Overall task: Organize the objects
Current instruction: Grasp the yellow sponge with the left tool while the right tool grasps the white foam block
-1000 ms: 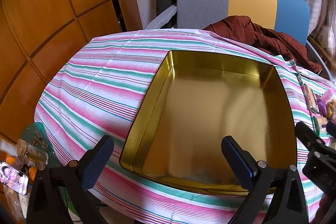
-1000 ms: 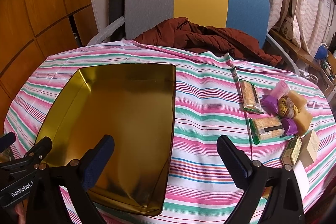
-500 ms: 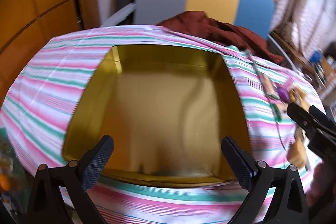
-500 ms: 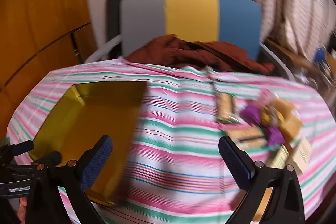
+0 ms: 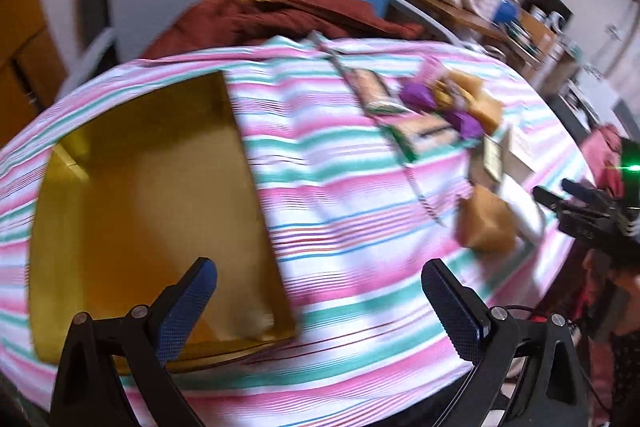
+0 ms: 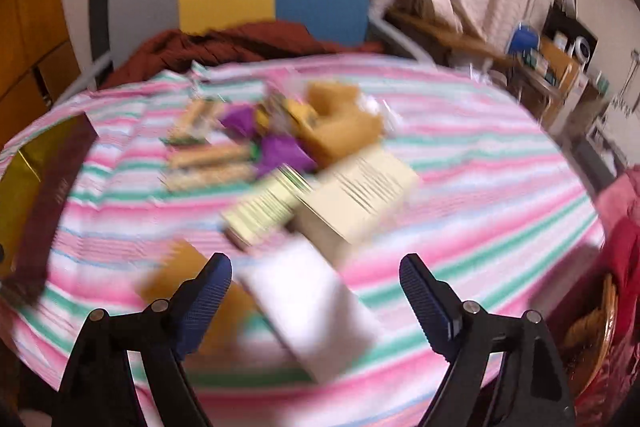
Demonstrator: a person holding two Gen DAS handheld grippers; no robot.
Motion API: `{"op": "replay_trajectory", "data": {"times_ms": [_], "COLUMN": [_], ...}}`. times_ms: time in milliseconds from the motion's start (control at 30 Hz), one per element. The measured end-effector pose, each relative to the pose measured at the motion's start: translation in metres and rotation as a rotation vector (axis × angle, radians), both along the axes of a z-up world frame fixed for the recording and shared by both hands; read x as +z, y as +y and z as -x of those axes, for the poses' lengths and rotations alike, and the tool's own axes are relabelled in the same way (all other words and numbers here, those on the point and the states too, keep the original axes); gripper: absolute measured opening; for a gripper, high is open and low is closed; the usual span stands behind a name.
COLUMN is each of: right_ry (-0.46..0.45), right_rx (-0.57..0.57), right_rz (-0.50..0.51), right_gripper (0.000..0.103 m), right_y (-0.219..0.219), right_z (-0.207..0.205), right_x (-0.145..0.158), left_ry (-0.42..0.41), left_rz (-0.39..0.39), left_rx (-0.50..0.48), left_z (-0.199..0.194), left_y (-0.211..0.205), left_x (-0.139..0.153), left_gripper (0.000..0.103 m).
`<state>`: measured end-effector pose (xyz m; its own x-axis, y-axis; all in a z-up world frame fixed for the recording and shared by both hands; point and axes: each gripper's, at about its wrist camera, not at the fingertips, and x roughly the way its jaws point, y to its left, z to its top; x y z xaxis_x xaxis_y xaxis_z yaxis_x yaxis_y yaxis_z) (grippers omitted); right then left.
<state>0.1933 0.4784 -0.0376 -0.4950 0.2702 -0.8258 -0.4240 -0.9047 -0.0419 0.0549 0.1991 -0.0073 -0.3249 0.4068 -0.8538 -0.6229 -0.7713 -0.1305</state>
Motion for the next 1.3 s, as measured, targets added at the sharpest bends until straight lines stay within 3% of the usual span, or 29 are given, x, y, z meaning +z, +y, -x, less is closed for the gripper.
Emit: {"op": "replay_trajectory", "data": {"times_ms": [133, 367, 533, 733, 867, 967, 1133, 1200, 1300], "right_ry": [-0.061, -0.051, -0.048, -0.005, 0.024, 0.045, 0.048, 0.051, 0.039], "right_rx": [0.082, 0.241, 0.263, 0.113, -0.004, -0.018, -0.029, -0.036, -0.038], "right_rz": [0.016, -0.025, 0.024, 0.063, 0.138, 0.15, 0.147, 0.149, 0.123], "right_gripper": [0.087, 0.087, 0.068, 0.065, 0.065, 0.065, 0.065, 0.065, 0.066], "right_y": [0.008, -0.003, -0.004, 0.009, 0.029, 0.032, 0.031, 0.031, 0.027], "right_z": [-0.005, 0.007, 0.006, -0.009, -0.027, -0.032, -0.032, -0.031, -0.03], "right_x": [-0.02, -0.032, -0.042, -0.039, -0.042, -0.042, -0.042, -0.042, -0.043], "left_ry": [-0.055, -0.1, -0.101, -0.021, 0.005, 0.008, -0.004, 0.039, 0.07], "left_rz": [0.012, 0.0, -0.017, 0.021, 0.05, 0.072, 0.104, 0.123, 0.09], "left_rx": [-0.1, -0.195, -0.231, -0.295, -0.405, -0.463, -0.444, -0.422, -0.433], "left_z": [-0.008, -0.02, -0.023, -0.037, -0.051, -0.06, -0.057, -0.055, -0.056], "left_y": [0.035, 0.078, 0.1, 0.132, 0.158, 0.177, 0.194, 0.195, 0.192], "left_x": [-0.009, -0.02, -0.026, -0.036, -0.047, -0.058, -0.075, -0.078, -0.078], "left_gripper": [0.103, 0.103, 0.103, 0.103, 0.103, 0.103, 0.103, 0.103, 0.103]}}
